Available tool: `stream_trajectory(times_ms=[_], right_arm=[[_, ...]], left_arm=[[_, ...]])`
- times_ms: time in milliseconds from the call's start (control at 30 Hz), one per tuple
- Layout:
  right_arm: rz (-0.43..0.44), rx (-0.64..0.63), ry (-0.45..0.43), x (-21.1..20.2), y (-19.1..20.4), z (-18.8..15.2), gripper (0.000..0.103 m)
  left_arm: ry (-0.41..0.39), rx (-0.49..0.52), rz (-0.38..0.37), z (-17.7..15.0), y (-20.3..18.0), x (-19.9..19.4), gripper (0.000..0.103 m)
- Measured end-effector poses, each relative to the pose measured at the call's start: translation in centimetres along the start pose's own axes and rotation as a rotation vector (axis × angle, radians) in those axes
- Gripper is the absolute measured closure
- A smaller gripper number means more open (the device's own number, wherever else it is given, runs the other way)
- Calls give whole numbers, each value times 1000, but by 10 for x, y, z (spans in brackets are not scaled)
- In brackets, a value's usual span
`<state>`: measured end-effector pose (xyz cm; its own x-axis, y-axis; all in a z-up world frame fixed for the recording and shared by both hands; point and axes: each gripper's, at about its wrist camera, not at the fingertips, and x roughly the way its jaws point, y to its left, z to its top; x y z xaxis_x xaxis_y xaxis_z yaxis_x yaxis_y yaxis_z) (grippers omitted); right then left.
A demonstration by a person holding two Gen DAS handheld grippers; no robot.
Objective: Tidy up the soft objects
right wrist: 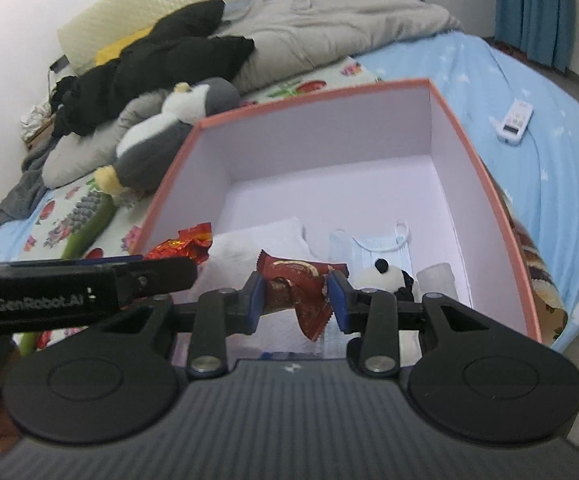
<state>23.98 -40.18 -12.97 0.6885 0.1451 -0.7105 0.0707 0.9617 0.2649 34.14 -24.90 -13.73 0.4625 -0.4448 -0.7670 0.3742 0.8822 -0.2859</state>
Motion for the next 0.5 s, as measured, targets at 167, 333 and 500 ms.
stream_trajectory(times_ms=[167,333,500], right_arm=[[-10,26,34,18,-13,-1,64],[-4,31,57,23,-15,-4,56],[0,36,21,7,-12,2,54]], left_arm=[[12,-11,7,4,5,10,38],[-5,-8,12,3,5,1,31],[-59,2,0,8,0,-28,31]])
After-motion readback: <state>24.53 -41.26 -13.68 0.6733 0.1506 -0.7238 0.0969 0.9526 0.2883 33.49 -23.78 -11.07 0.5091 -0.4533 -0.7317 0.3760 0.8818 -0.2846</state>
